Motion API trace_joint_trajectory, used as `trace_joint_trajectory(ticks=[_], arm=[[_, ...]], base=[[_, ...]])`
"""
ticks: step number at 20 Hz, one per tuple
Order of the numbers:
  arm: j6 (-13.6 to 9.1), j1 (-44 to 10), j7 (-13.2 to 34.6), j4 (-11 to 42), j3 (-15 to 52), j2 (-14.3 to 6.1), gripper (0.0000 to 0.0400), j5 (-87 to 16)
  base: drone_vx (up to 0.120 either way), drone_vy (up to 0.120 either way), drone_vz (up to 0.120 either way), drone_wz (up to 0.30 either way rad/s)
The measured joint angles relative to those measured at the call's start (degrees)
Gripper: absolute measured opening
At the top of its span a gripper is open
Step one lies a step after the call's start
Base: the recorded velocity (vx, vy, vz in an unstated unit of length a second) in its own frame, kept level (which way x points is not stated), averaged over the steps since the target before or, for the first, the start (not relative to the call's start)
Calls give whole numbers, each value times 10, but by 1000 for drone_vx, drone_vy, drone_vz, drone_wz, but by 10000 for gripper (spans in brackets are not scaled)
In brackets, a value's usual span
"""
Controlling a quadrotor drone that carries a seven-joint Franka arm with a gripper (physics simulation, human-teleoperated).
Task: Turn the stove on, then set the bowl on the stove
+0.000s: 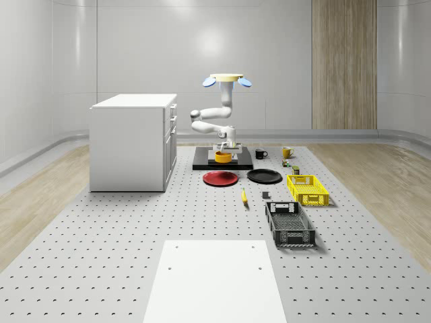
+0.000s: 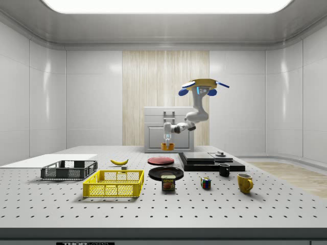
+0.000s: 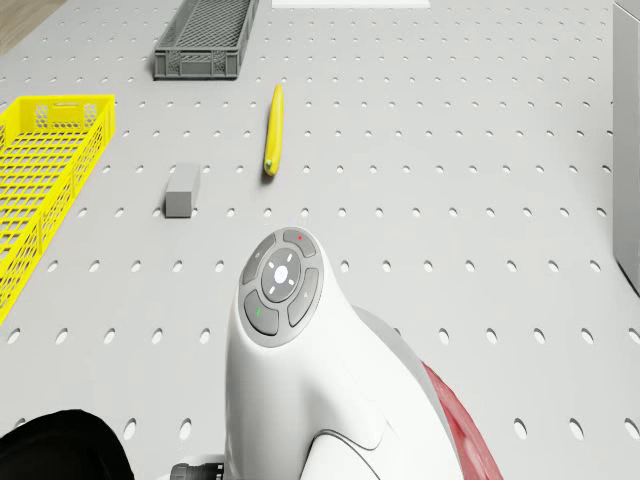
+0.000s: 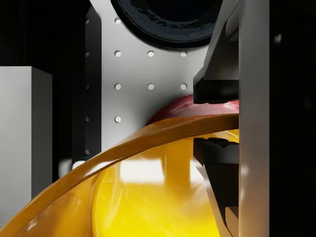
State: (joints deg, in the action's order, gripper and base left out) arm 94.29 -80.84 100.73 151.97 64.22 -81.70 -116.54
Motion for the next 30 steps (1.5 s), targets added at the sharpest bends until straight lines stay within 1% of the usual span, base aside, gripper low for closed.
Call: trace_joint_trajectory(ticks=[29,30], arm=[[-3,2,-1,0,0,4,100,-2],[-3,2,-1,0,0,4,100,-2]], base=[[-120,0,0,0],[-120,0,-120,0]])
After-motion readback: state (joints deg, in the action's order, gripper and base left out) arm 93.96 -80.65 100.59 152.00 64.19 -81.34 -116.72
